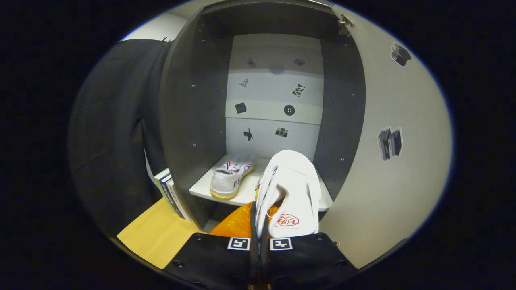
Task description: Open the shoe cabinet door, grab the shoes and put them into the shoe cabinet, then close the shoe cabinet door.
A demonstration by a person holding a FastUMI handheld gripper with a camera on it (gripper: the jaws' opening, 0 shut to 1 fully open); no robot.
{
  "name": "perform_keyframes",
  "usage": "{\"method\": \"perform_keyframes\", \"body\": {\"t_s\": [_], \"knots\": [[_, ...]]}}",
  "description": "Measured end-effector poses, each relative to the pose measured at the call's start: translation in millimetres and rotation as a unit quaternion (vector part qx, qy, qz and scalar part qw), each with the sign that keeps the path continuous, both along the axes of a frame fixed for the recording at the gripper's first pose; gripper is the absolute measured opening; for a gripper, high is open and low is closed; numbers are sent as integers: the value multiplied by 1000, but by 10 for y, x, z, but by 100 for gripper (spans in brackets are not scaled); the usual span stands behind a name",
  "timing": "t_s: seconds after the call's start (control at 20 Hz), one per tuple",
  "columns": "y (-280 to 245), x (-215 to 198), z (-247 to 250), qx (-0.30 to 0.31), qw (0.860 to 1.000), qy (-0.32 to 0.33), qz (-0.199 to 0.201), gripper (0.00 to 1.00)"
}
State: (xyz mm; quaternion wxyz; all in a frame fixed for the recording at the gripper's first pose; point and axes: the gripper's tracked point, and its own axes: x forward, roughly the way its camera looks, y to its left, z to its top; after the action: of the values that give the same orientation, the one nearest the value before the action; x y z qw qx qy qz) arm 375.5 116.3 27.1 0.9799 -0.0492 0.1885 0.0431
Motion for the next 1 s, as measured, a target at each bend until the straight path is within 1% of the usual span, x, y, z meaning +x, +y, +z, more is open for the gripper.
{"method": "perform_keyframes", "body": {"t_s": [0.15,0.3,0.5,0.6,0.8,1.0], "knots": [[-78,412,162,10,1000,-9,-17,3],[-170,848,223,16,999,-12,-29,4],[-312,1380,111,-4,999,-5,-39,3],[-371,1620,-25,-4,999,6,-48,3],[-432,1948,-301,33,997,38,-63,3],[-453,2121,-484,30,995,61,-67,3]]}}
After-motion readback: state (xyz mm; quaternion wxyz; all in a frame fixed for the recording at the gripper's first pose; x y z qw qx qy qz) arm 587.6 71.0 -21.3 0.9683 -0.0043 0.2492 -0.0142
